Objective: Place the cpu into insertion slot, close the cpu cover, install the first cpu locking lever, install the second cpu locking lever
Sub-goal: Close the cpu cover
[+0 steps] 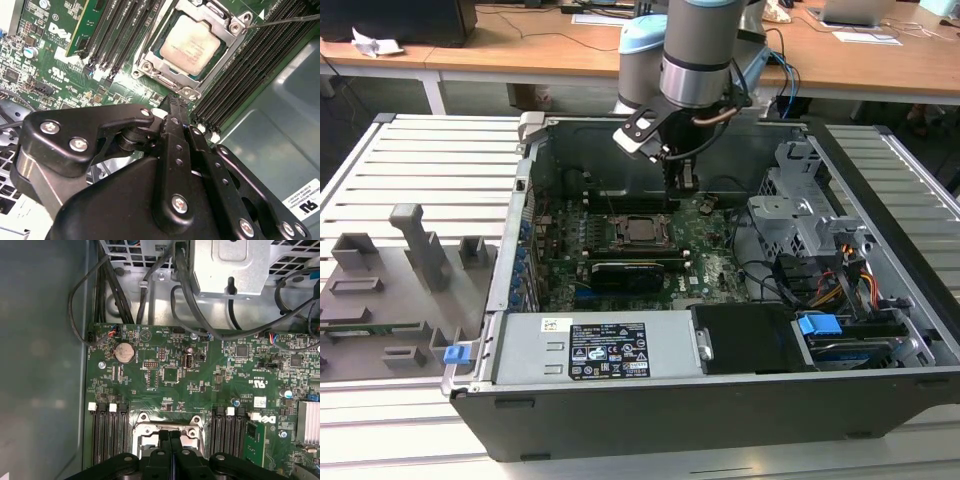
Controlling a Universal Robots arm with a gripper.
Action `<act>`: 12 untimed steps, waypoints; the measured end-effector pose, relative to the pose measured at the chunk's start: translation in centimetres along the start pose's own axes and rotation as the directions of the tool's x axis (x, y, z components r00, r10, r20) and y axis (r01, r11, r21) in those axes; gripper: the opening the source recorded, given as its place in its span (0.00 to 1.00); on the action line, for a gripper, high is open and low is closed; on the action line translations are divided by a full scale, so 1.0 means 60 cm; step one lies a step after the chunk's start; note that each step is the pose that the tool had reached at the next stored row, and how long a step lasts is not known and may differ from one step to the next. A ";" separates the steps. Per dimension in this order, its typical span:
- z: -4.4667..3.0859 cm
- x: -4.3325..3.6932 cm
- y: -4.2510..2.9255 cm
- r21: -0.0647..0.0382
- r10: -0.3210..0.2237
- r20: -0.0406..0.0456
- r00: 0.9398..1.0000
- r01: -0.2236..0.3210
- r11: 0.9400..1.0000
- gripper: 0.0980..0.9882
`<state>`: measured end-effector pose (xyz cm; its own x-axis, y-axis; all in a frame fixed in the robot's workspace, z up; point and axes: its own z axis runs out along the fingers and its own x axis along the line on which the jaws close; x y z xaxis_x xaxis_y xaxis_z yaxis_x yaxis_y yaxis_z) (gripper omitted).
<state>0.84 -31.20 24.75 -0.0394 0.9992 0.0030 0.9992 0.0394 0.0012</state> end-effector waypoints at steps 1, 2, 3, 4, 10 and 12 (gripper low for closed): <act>0.000 0.000 -0.002 0.000 0.000 0.000 1.000 0.000 1.000 0.01; 0.001 0.000 -0.003 0.000 0.000 0.000 1.000 0.000 1.000 0.01; 0.001 0.000 -0.004 0.000 0.000 0.000 1.000 0.000 1.000 0.01; 0.001 0.000 -0.005 0.000 0.000 0.000 1.000 0.000 1.000 0.01; 0.002 0.000 -0.011 0.000 0.000 0.000 1.000 0.000 1.000 0.01; 0.002 0.000 -0.012 0.000 0.000 0.000 1.000 0.000 1.000 0.01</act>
<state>0.10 -31.20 24.61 -0.0394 0.9992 0.0030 0.9992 0.0394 0.0012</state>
